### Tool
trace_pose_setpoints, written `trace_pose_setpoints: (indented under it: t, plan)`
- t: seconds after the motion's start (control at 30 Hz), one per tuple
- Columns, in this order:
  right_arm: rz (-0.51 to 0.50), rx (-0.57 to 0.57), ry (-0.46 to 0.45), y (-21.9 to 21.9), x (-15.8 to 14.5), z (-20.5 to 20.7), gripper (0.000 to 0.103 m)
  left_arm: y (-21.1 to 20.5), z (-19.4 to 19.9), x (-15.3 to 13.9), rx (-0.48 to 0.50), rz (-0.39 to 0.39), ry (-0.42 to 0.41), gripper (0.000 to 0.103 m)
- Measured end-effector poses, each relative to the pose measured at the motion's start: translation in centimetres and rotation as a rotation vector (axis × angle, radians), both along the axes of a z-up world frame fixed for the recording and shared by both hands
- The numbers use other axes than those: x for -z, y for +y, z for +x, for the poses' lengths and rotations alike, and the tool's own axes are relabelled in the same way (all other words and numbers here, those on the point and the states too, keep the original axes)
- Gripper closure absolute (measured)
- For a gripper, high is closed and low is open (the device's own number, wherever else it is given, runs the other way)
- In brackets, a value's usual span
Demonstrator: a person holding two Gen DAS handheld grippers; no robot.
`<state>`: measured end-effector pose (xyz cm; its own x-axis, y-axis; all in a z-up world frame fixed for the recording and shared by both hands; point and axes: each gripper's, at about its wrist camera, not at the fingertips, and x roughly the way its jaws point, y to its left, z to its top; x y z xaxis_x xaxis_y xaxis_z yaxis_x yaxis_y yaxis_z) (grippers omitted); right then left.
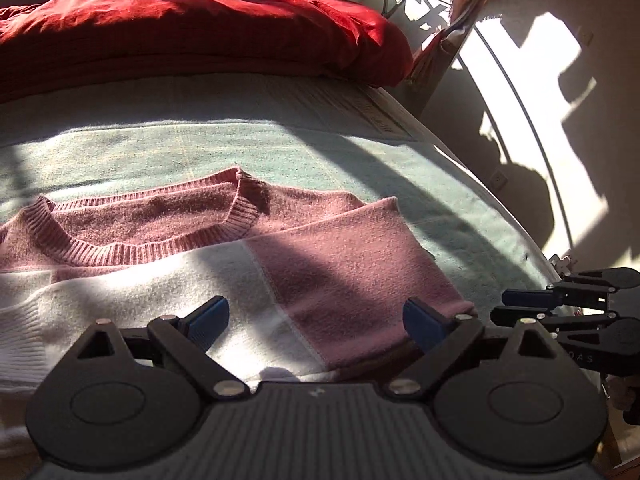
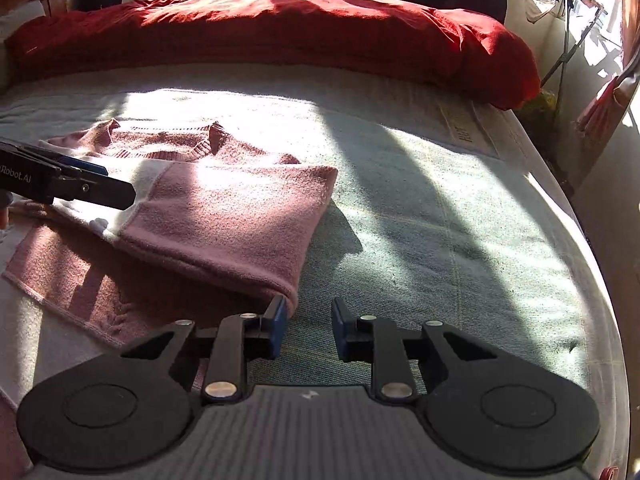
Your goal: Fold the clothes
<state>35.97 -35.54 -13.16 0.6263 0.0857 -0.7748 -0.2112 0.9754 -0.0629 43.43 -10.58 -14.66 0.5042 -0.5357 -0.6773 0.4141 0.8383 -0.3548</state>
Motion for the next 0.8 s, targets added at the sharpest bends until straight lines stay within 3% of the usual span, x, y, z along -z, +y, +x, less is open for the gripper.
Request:
trace_pose_setpoints:
  t: [0.13,0.3,0.4,0.53,0.67,0.8]
  plan:
    - [0.062,-0.032,-0.020,1.4,-0.8,2.2,0.090,-0.4,0.0,0.1,0.003,0.006,-0.009,0.009]
    - [-0.012,-0.024,0.069,2.2,3.1,4.5,0.092,-0.2,0.2,1.7,0.023,0.041,0.014,0.009]
    - [0.020,0.006,0.088,0.6,4.4,4.0,0.090,-0.3,0.5,3.4,0.038,0.077,0.043,0.009]
    - [0.034,0.016,0.091,0.4,3.0,4.0,0.086,-1.2,0.1,2.9,0.065,0.123,0.005,0.009]
    - [0.062,-0.010,0.034,1.1,0.7,4.8,0.086,-2.0,-1.0,1.4,0.124,0.103,-0.081,0.009]
    - [0.046,-0.036,0.070,2.2,2.0,6.7,0.086,-3.3,-1.5,1.2,0.212,0.082,-0.116,0.009]
